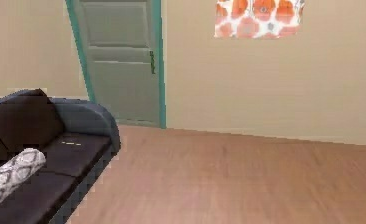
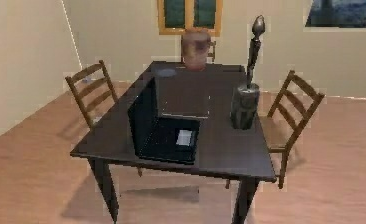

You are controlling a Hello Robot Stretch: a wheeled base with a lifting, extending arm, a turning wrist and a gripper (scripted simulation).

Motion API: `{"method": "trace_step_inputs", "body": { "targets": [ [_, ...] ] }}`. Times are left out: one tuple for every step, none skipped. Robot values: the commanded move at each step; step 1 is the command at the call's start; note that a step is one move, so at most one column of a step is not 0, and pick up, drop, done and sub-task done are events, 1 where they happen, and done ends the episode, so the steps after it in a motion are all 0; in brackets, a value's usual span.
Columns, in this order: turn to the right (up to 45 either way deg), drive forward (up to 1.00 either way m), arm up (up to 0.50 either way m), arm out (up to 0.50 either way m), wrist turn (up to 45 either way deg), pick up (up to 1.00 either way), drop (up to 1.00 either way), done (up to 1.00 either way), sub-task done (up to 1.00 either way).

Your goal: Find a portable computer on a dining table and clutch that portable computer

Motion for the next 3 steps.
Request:
{"method": "trace_step_inputs", "body": {
  "targets": [
    [9.0,0.00,0.00,0.00,0.0,0.00,0.00,0.00,0.00],
    [0.0,0.40,0.00,0.00,0.0,0.00,0.00,0.00,0.00],
    [45.0,0.00,0.00,0.00,0.0,0.00,0.00,0.00,0.00]
  ]
}}
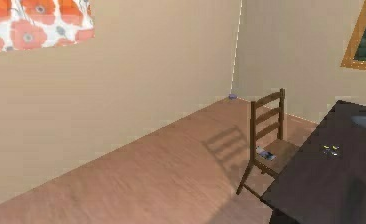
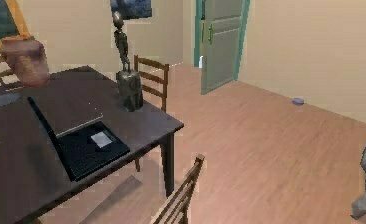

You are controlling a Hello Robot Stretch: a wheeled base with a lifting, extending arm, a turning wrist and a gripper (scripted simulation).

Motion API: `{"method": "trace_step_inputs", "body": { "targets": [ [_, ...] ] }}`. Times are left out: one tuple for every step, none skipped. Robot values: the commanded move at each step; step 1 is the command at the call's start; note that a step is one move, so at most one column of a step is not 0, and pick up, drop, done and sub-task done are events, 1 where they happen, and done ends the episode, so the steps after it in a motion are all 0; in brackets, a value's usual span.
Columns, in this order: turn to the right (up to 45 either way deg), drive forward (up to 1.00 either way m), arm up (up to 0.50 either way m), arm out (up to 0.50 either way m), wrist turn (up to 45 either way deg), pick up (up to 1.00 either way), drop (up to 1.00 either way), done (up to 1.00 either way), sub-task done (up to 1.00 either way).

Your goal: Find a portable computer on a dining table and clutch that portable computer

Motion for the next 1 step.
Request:
{"method": "trace_step_inputs", "body": {
  "targets": [
    [6.0,0.00,0.00,0.00,0.0,0.00,0.00,0.00,0.00]
  ]
}}
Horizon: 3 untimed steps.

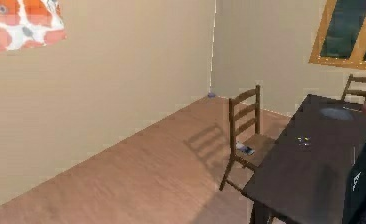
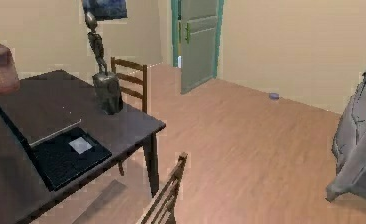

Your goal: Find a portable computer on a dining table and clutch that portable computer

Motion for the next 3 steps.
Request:
{"method": "trace_step_inputs", "body": {
  "targets": [
    [0.0,0.75,0.00,0.00,0.0,0.00,0.00,0.00,0.00],
    [39.0,0.00,0.00,0.00,0.0,0.00,0.00,0.00,0.00],
    [0.0,0.30,0.00,0.00,0.0,0.00,0.00,0.00,0.00]
  ]
}}
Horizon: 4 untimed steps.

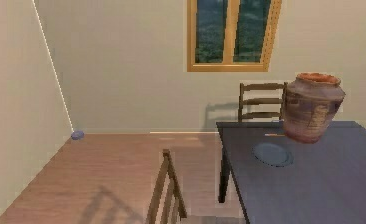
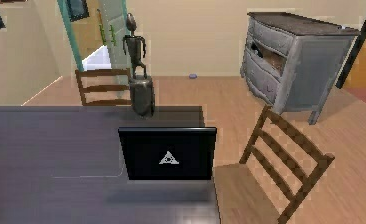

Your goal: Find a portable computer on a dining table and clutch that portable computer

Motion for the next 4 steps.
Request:
{"method": "trace_step_inputs", "body": {
  "targets": [
    [0.0,0.00,0.50,0.00,0.0,0.00,0.00,0.00,0.00],
    [0.0,0.00,0.34,0.00,0.0,0.00,0.00,0.00,0.00],
    [0.0,0.00,0.00,0.26,0.0,0.00,0.00,0.00,0.00],
    [0.0,0.00,0.00,0.00,45.0,0.00,0.00,0.00,0.00]
  ]
}}
